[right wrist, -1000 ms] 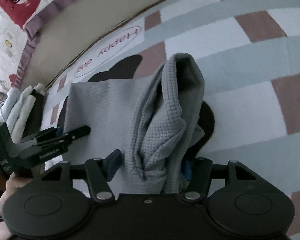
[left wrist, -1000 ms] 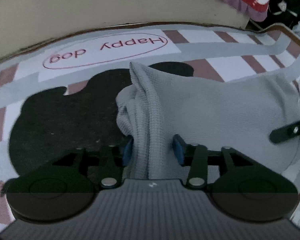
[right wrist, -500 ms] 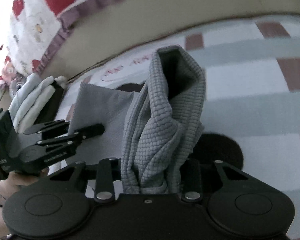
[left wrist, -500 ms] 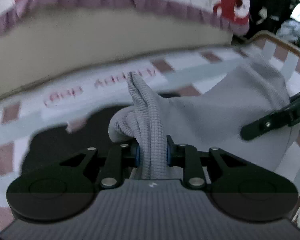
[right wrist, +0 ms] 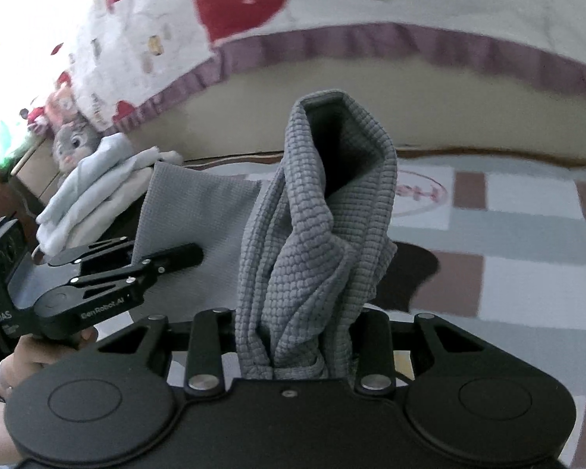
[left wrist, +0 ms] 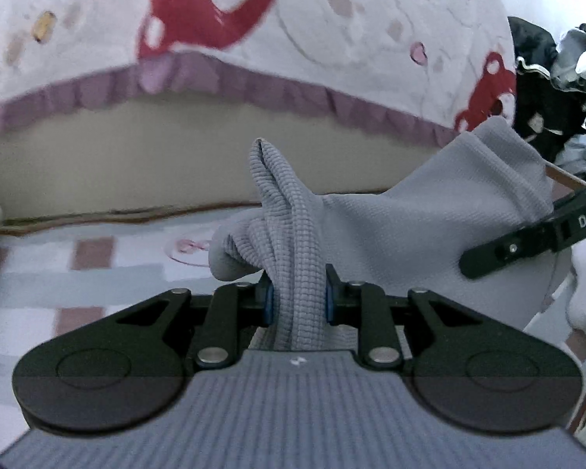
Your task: Fold clothes
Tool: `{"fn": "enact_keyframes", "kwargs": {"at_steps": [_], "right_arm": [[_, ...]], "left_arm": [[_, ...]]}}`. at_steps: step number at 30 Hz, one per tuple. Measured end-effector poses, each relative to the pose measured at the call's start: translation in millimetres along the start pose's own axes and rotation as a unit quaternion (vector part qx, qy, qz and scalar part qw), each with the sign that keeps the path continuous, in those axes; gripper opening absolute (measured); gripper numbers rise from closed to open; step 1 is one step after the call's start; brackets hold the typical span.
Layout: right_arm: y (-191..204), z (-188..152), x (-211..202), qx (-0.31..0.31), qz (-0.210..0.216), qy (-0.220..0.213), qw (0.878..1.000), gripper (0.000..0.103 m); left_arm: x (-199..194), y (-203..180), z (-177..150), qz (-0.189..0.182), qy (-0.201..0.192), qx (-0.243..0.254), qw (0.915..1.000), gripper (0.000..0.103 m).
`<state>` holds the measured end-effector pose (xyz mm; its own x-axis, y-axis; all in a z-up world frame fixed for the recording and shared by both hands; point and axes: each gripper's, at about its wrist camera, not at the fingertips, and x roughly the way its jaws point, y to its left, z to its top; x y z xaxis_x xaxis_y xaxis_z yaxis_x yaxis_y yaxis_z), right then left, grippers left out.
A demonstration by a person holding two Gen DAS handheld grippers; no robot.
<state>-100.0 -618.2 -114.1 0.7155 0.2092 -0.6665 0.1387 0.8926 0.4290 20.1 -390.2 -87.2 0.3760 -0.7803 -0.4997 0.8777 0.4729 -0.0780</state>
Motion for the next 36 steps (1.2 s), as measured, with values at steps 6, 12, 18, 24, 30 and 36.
{"fn": "enact_keyframes", "kwargs": {"at_steps": [6, 12, 18, 24, 30, 36], "right_arm": [[54, 20, 17, -0.071, 0.018, 0.017, 0.997, 0.04], [110, 36, 40, -0.129, 0.029, 0.033, 0.991, 0.04], [152, 58, 63, -0.164, 0.055, 0.034, 0.984, 0.04], [200, 83, 77, -0.201, 0.088, 0.019, 0.975, 0.039], [277, 119, 87, -0.261, 0.118, -0.011, 0.958, 0.039], [351, 152, 110, -0.328, 0.136, -0.016, 0.935, 0.038]], "left_arm": [[-47, 21, -7, 0.048, -0.033, 0.024, 0.998, 0.022], [-81, 57, -11, 0.074, -0.053, 0.016, 0.9957, 0.022], [-116, 93, -10, 0.101, -0.072, 0.007, 0.9923, 0.022], [-155, 132, 6, 0.136, -0.091, -0.002, 0.9866, 0.022], [-205, 197, 28, 0.183, -0.102, -0.075, 0.9749, 0.022], [-251, 275, 39, 0.174, -0.101, -0.163, 0.9659, 0.022]]}}
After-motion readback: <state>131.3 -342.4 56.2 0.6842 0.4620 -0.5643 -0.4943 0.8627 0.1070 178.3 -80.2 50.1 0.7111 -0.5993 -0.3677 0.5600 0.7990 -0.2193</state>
